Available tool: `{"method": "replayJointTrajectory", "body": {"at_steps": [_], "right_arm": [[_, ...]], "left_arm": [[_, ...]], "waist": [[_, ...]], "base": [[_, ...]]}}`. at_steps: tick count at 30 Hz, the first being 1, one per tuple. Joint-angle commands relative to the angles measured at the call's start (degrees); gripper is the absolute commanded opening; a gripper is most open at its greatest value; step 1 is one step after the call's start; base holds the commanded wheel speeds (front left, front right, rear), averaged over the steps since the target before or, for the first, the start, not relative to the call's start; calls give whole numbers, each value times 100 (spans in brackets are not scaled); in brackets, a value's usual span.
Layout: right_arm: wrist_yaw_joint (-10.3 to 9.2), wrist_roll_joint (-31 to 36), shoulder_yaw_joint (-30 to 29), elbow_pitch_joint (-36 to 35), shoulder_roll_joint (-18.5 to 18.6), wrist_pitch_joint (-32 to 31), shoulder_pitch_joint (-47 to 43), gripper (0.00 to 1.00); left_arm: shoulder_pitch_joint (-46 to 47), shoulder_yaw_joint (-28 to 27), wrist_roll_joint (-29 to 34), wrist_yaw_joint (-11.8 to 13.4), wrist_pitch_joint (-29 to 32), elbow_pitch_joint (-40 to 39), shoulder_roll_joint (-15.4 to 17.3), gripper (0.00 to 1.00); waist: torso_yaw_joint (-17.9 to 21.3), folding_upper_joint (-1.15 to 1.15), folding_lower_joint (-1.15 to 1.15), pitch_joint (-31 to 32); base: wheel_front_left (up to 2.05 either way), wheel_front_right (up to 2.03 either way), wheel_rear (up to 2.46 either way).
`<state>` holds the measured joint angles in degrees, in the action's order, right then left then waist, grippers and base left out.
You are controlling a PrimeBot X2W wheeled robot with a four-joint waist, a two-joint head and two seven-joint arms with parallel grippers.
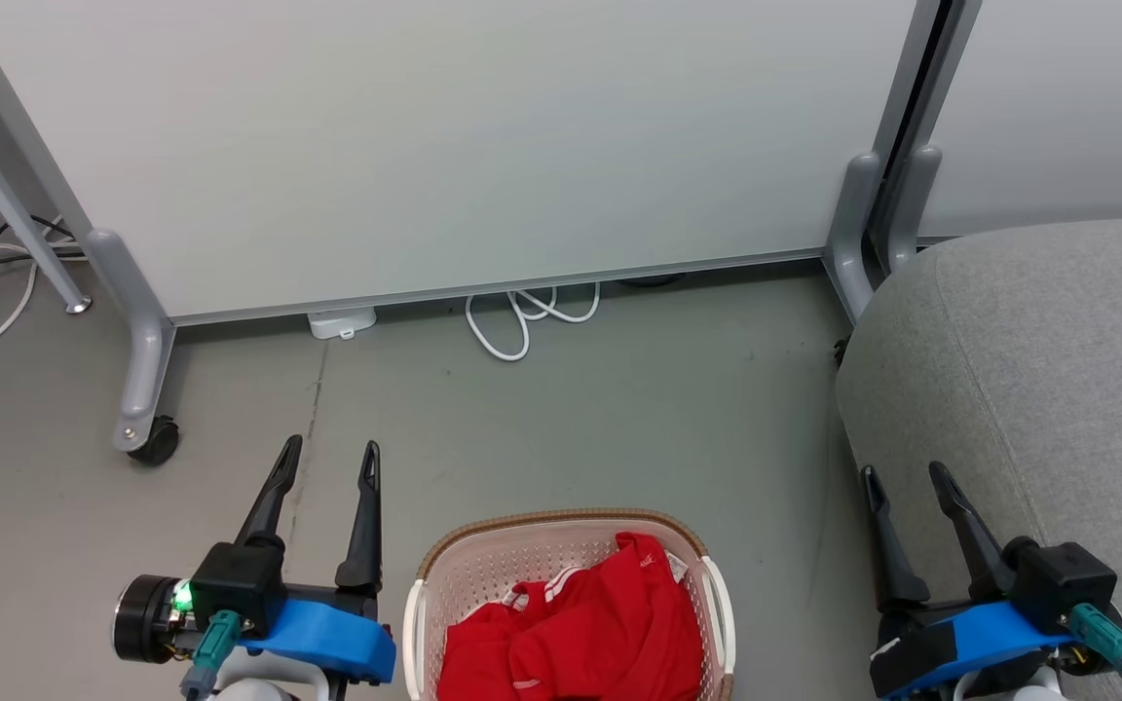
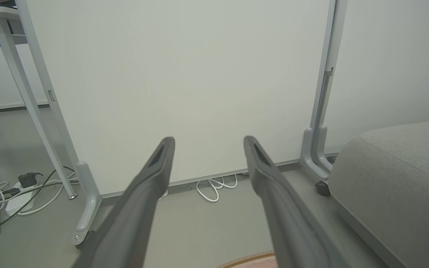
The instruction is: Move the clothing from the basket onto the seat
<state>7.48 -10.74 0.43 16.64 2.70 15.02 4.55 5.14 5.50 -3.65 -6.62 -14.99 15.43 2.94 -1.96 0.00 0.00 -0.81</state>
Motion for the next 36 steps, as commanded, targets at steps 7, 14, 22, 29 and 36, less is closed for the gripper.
{"method": "replayJointTrajectory", "body": {"at_steps": [7,14,22,29,36], "right_arm": [[3,-48,23,-66,34,24,124,100],[3,19,68,-160,33,22,410,100],[3,11,127,-333,31,21,848,100],[3,-39,168,-452,30,21,1277,100],[3,-146,279,-571,30,21,1671,100]], "left_arm": [[319,148,93,-58,-30,169,0,100],[853,462,118,-95,-29,446,177,100],[1685,1279,-120,-87,-29,974,536,100],[2431,2167,-429,-87,-29,1636,828,100],[3073,2890,-728,-88,-29,2377,1059,100]], "waist": [[55,0,0,-115],[256,0,0,-591],[523,0,0,-1409],[715,0,0,-2140],[899,0,0,-2713]], "base": [[0,0,0],[0,0,0],[0,0,0],[0,0,0],[0,0,0]]}}
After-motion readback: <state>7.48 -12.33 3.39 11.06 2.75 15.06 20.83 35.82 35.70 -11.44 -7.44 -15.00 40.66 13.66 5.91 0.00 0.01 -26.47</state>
